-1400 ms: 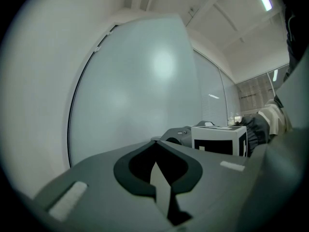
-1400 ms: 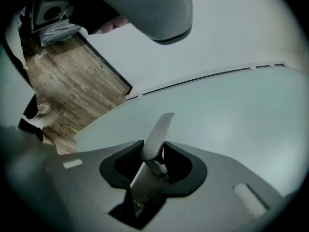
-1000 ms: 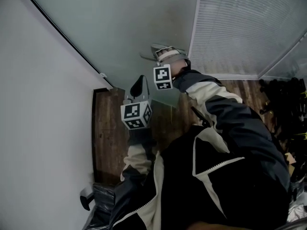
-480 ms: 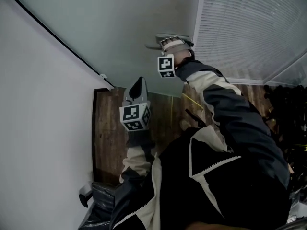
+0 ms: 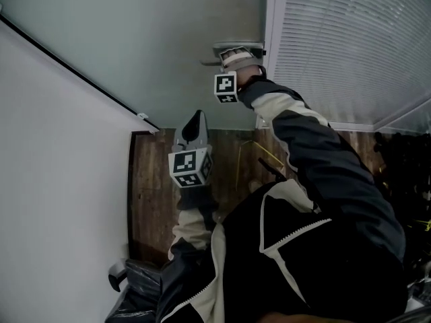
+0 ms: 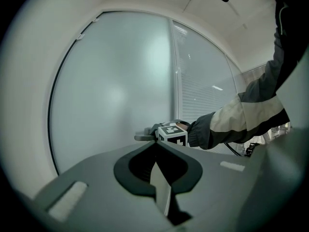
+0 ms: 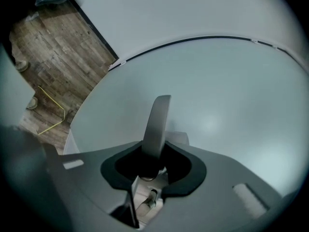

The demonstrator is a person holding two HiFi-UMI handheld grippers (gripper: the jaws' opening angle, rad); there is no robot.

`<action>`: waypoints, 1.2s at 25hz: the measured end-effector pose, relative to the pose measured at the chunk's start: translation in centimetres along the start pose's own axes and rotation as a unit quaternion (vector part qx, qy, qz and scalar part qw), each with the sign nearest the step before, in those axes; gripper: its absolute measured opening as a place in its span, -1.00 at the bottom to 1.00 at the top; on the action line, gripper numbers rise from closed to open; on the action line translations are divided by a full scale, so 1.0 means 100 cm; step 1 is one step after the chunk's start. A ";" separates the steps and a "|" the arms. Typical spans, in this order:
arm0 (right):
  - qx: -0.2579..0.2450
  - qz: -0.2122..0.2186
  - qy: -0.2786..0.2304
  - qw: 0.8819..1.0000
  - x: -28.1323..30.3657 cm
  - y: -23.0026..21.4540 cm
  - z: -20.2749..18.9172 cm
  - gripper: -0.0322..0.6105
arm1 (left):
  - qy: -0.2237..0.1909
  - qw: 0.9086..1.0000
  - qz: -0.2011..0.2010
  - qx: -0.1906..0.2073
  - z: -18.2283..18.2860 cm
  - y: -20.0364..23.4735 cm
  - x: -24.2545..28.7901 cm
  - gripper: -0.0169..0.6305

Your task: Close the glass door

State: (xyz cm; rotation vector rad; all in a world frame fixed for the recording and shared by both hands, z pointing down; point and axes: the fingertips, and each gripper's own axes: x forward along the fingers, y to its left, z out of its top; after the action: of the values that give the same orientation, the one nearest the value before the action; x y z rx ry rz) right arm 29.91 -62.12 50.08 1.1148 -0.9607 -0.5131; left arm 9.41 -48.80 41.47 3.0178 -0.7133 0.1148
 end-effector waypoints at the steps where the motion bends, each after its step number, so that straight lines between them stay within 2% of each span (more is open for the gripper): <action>1: -0.001 -0.001 -0.001 1.000 0.006 -0.002 -0.002 -0.55 | 0.000 1.000 0.003 0.001 -0.001 0.000 0.004 -0.93; 7: 0.004 0.004 -0.014 1.000 0.041 -0.021 -0.018 -0.58 | 0.012 1.000 0.024 0.004 0.011 0.003 0.038 -0.93; 15: 0.002 0.004 -0.024 1.000 0.053 -0.020 -0.019 -0.61 | 0.013 0.999 0.038 0.001 0.012 0.008 0.053 -0.93; 19: -0.001 0.018 -0.026 1.000 0.054 -0.017 -0.019 -0.59 | 0.013 0.999 0.041 -0.003 0.016 0.004 0.050 -0.93; 21: 0.011 0.034 -0.031 0.999 0.051 -0.017 -0.018 -0.54 | 0.008 0.999 0.043 -0.003 0.018 0.003 0.044 -0.93; 24: 0.067 0.049 -0.050 0.995 0.030 -0.024 -0.020 -0.30 | 0.000 0.999 0.049 -0.003 0.020 0.005 0.035 -0.93; 26: 0.137 0.059 -0.080 0.986 0.006 -0.028 -0.017 -0.30 | -0.006 0.998 0.057 -0.007 0.022 0.011 0.031 -0.93; 27: 0.182 0.068 -0.104 0.976 -0.009 -0.031 -0.010 -0.31 | -0.010 0.998 0.061 -0.009 0.024 0.018 0.029 -0.93; 28: 0.230 0.079 -0.132 0.961 -0.025 -0.035 0.001 -0.32 | -0.013 0.998 0.064 -0.010 0.025 0.026 0.027 -0.93; 30: 0.326 0.105 -0.192 0.920 -0.063 -0.044 0.030 -0.39 | -0.020 0.997 0.070 -0.010 0.031 0.044 0.019 -0.93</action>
State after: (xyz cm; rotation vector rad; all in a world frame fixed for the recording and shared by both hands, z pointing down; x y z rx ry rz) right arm 24.57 -60.55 44.00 1.5078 -1.6537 -0.2324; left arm 9.36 -53.76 38.66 2.9558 -0.9240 0.0519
